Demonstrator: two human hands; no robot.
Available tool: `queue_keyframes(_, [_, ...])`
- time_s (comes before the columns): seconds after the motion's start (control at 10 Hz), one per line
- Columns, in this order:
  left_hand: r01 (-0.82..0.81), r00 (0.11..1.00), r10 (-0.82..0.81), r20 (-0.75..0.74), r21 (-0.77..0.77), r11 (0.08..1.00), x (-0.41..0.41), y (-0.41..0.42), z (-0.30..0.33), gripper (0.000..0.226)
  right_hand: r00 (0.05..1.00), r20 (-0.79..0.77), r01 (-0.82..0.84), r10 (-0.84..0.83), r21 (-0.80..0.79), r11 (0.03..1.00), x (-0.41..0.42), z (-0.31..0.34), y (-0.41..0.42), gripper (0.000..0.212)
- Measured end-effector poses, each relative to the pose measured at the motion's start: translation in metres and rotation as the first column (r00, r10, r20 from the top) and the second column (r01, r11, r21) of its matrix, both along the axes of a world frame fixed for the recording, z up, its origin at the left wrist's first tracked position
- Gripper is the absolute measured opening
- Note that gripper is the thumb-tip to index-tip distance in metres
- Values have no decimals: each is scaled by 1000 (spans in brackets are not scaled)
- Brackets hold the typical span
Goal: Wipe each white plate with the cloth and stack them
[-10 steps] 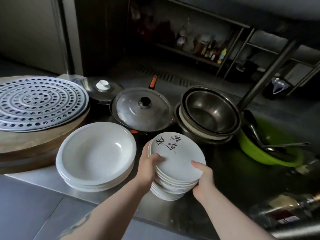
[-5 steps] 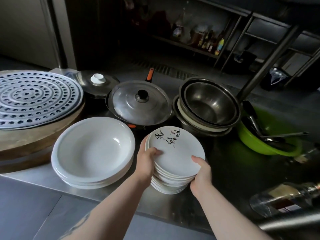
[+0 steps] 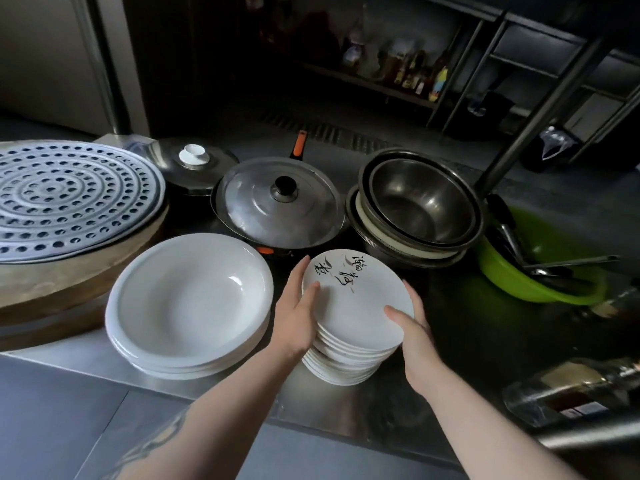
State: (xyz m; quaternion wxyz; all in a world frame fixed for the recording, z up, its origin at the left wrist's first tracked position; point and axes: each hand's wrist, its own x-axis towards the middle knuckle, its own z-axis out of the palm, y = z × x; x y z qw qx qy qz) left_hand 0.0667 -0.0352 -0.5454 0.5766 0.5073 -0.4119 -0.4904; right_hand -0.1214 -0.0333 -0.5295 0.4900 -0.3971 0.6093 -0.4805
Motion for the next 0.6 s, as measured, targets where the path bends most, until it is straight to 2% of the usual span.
queue_keyframes(0.3, [34,994,-34,105,7,999,5,3,0,56,1000,12,-27,27,-18,999,1,-3,0,51])
queue_keyframes(0.4, [39,993,-46,105,72,997,2,7,5,54,1000,-1,-8,8,36,999,3,3,3,50])
queue_keyframes(0.5, [80,995,-90,32,228,970,4,13,20,64,999,-23,51,-48,179,983,9,17,11,53])
queue_keyframes(0.6, [64,967,-138,213,324,944,8,31,33,67,988,-150,75,-42,223,972,20,42,32,55])
